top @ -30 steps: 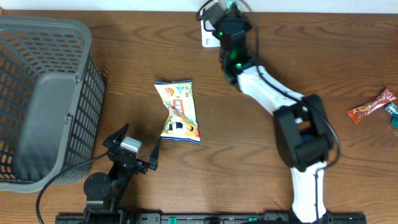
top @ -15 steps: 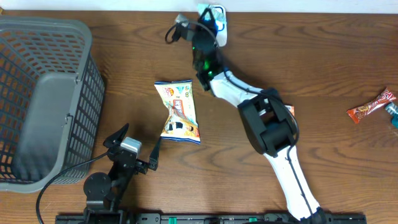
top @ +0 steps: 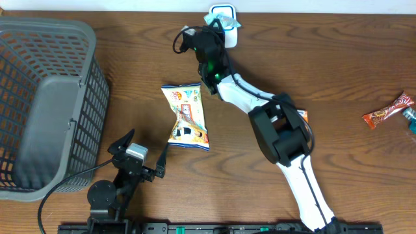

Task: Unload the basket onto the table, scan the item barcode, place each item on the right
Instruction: 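Hold the green wipe pack's barcode against the scanner face, then carry the green wipe pack to the far right and release it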

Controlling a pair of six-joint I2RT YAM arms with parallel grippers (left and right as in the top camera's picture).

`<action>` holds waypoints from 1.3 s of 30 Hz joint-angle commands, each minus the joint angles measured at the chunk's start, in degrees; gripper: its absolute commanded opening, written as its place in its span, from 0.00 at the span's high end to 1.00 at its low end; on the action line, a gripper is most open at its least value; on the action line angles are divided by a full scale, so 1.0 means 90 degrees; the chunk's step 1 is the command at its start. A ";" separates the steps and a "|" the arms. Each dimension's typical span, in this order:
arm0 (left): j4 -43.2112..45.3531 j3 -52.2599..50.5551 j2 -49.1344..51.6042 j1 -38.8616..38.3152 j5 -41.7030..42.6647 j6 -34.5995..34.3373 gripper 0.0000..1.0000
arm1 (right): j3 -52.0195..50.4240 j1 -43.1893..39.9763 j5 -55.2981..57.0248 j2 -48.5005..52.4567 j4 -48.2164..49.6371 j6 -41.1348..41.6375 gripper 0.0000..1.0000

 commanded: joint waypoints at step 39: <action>-0.0095 -0.0185 -0.0005 0.0039 0.0129 -0.0007 0.02 | -0.1280 -0.6105 -0.2472 -0.2477 -0.5229 0.9350 0.85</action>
